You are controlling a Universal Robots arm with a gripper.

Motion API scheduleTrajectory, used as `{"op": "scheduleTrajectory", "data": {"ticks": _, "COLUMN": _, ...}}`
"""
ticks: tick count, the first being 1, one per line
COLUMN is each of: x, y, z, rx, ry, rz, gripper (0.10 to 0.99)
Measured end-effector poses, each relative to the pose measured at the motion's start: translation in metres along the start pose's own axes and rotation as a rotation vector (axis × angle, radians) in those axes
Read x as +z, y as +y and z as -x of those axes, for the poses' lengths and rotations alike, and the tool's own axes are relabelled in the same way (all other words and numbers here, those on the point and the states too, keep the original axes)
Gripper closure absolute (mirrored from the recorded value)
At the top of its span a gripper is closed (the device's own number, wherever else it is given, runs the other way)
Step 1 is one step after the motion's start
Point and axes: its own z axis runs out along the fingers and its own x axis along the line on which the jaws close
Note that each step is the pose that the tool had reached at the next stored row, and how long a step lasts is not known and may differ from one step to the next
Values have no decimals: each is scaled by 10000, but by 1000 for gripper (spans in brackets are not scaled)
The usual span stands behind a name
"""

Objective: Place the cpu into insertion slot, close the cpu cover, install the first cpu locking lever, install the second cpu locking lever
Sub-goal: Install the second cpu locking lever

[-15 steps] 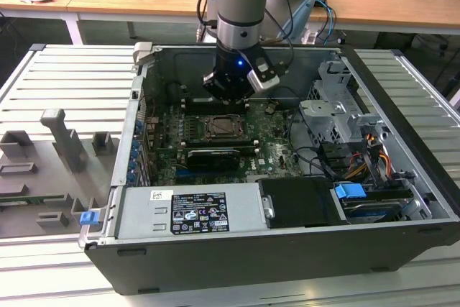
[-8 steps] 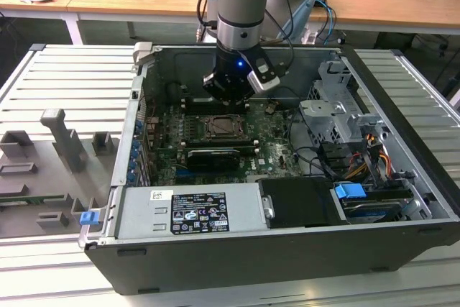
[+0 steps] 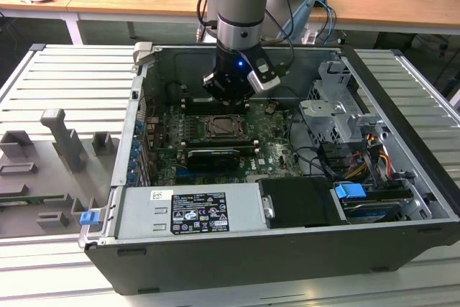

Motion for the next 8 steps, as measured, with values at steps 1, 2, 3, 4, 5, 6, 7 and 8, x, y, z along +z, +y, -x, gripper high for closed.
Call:
{"op": "scheduleTrajectory", "data": {"ticks": 1, "x": -7, "y": 0, "z": 0, "rx": 0, "ry": 0, "rz": 0, "gripper": 980}}
{"op": "scheduleTrajectory", "data": {"ticks": 2, "x": -21, "y": 2, "z": 0, "rx": 0, "ry": 0, "rz": -1, "gripper": 980}}
{"op": "scheduleTrajectory", "data": {"ticks": 3, "x": -41, "y": 3, "z": 1, "rx": 0, "ry": 0, "rz": 0, "gripper": 980}}
{"op": "scheduleTrajectory", "data": {"ticks": 4, "x": -65, "y": 5, "z": 1, "rx": 0, "ry": -1, "rz": -1, "gripper": 980}}
{"op": "scheduleTrajectory", "data": {"ticks": 5, "x": -78, "y": 6, "z": 1, "rx": 0, "ry": 0, "rz": -1, "gripper": 980}}
{"op": "scheduleTrajectory", "data": {"ticks": 6, "x": -92, "y": 7, "z": 1, "rx": 0, "ry": 0, "rz": -1, "gripper": 980}}
{"op": "scheduleTrajectory", "data": {"ticks": 7, "x": -121, "y": 9, "z": 2, "rx": 0, "ry": -1, "rz": 0, "gripper": 980}}
{"op": "scheduleTrajectory", "data": {"ticks": 8, "x": -161, "y": 12, "z": 2, "rx": 0, "ry": 0, "rz": -2, "gripper": 980}}
